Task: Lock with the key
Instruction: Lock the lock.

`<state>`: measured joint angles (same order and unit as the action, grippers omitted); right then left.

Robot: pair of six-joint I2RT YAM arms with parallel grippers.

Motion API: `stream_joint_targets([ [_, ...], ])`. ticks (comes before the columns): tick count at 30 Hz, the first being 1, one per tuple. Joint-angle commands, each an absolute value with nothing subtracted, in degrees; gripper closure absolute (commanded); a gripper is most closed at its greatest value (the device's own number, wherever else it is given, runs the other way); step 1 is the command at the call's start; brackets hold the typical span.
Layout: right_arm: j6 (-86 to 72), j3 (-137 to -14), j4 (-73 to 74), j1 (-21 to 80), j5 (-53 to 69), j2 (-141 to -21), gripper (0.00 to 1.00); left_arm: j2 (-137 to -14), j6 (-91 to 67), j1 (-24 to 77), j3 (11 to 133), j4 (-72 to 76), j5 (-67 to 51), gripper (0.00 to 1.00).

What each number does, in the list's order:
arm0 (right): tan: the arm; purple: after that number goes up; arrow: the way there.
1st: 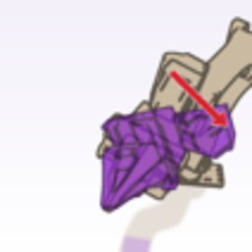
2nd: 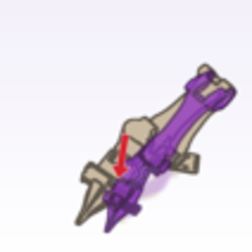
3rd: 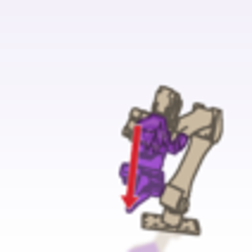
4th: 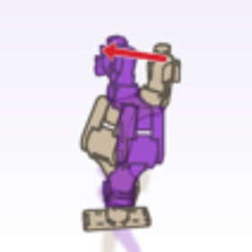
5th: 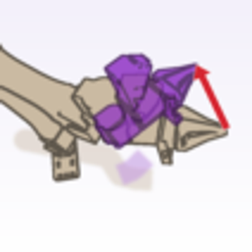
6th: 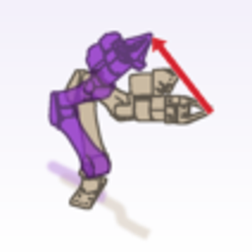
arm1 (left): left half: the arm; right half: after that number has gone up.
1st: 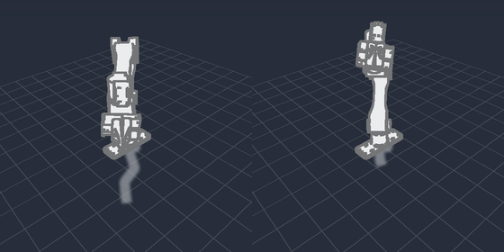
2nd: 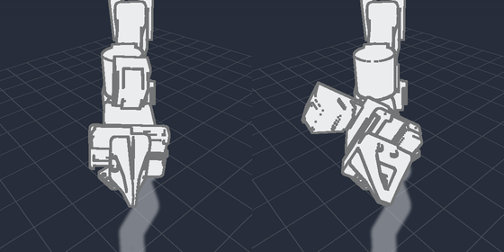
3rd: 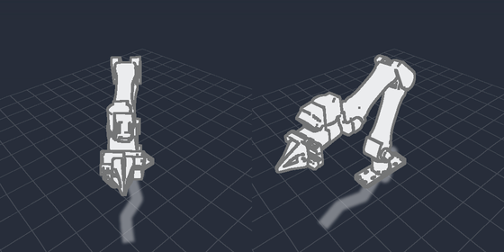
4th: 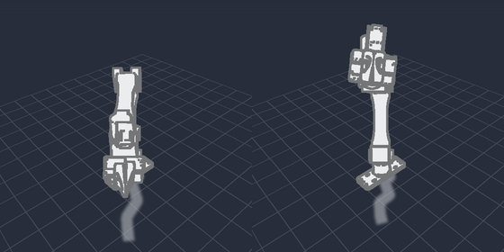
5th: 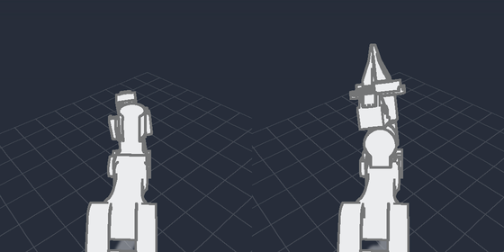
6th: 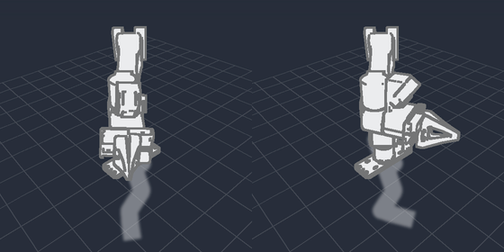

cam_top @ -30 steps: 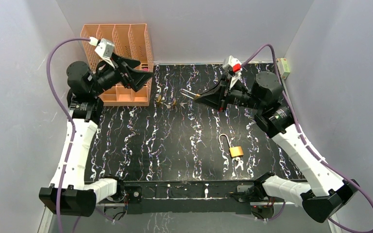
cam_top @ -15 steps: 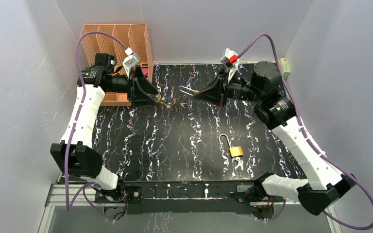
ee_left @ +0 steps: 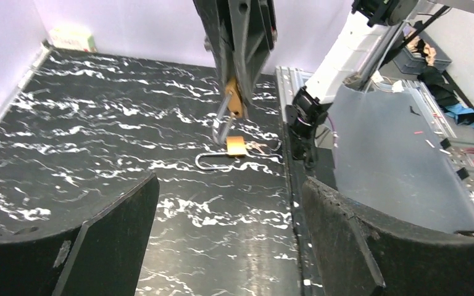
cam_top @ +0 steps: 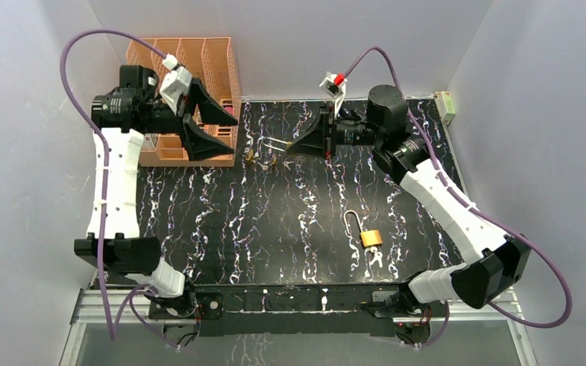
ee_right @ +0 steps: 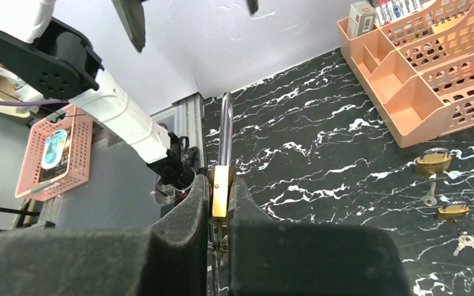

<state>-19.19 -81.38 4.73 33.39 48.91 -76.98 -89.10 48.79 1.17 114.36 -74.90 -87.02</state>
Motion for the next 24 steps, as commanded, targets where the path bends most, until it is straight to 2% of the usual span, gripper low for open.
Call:
stream_joint_targets([
  [1,-22.47,-86.54,-3.44,33.1,52.08,-76.86,1.0,-97.67,43.99,0.44,121.96,-72.81,-97.82,0.1],
  [4,-21.56,-88.95,-0.81,33.08,51.83,-78.07,1.0,-102.27,22.94,1.53,126.44,-56.57,-86.77,0.08],
  [6,-20.96,-90.32,0.26,33.12,51.13,-78.7,1.0,-101.72,4.03,2.93,123.98,-41.22,-71.66,0.04],
  [8,-20.31,-91.4,1.98,33.09,50.58,-79.25,1.0,-102.66,-1.31,2.38,125.0,-36.59,-64.32,0.02],
  [10,-19.91,-93.07,3.5,33.12,50.73,-80.07,1.0,-104.91,-4.3,1.79,128.58,-35.87,-66.54,0.02],
  [13,-19.99,-95.02,4.01,33.07,51.52,-81.11,1.0,-103.46,-6.25,2.67,125.63,-31.7,-70.36,0.02],
  [15,-20.12,-96.76,4.34,33.11,52.6,-82.46,1.0,-95.03,-11.87,3.95,110.95,-12.09,-78.65,0.02],
  [17,-20.2,-97.52,4.42,33.1,53.28,-83.32,1.0,-88.7,-24.56,4.36,98.54,7.86,-82.54,0.02],
  [20,-20.38,-98.64,4.4,33.11,54.42,-84.69,1.0,-82.84,-57.78,5.96,83.86,54.84,-88.3,0.02],
  [24,-20.78,-100.65,4.19,33.1,55.45,-86.57,1.0,-78.33,-57.47,9.58,79.5,55.38,-89.35,0.03],
])
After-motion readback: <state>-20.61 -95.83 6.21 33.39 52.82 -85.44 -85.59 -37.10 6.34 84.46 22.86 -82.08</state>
